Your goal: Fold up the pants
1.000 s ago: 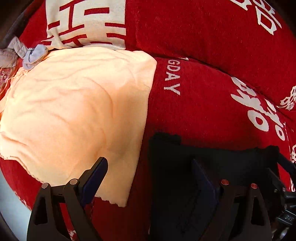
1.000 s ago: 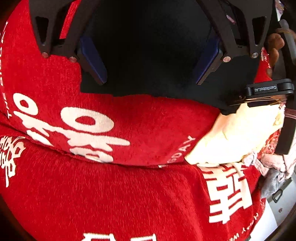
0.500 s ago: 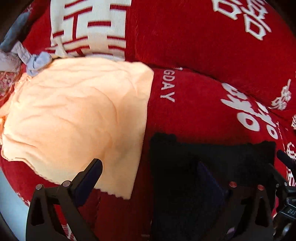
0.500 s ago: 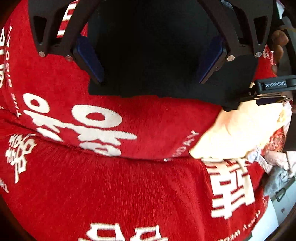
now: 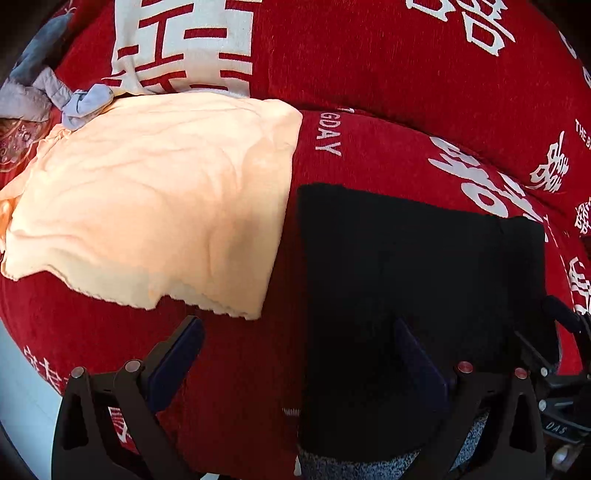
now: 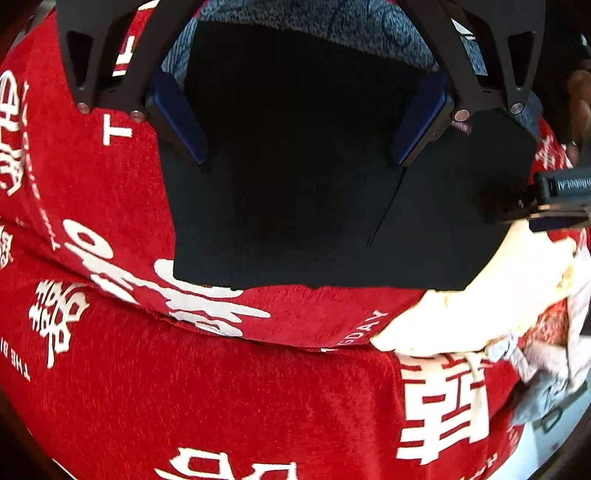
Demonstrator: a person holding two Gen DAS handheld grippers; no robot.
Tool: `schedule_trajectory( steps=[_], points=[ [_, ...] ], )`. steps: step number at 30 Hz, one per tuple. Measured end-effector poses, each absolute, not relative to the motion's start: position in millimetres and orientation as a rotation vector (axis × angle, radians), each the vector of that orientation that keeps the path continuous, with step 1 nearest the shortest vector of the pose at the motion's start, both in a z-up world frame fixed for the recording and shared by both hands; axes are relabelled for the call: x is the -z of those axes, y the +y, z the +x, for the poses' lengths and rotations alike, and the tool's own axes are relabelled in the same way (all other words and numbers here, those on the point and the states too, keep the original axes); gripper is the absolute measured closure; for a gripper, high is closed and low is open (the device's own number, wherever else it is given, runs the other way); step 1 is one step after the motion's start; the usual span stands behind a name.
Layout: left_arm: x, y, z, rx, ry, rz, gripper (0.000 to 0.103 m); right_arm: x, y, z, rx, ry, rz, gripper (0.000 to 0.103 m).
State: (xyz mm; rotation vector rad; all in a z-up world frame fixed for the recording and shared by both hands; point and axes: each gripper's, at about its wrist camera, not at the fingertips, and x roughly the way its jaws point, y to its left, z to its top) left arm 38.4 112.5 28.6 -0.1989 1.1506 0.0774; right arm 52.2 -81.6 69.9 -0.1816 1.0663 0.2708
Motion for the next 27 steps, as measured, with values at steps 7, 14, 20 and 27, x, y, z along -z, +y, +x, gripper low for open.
schedule_trajectory(
  steps=[7,14,20,27],
  points=[
    [-31,110,26,-0.07,1.147,-0.195,0.0,-75,-81,30,-0.264,1.046,-0.221,0.003],
    [-31,109,15,-0.061,1.145,-0.201,0.0,-75,-77,10,-0.258,1.029,-0.266,0.002],
    [-29,107,4,-0.061,1.139,-0.19,0.0,-72,-79,-4,-0.245,1.019,-0.263,0.001],
    [-44,104,-14,-0.053,1.118,-0.184,0.0,-80,-78,-26,-0.231,0.999,-0.322,0.001]
  ],
)
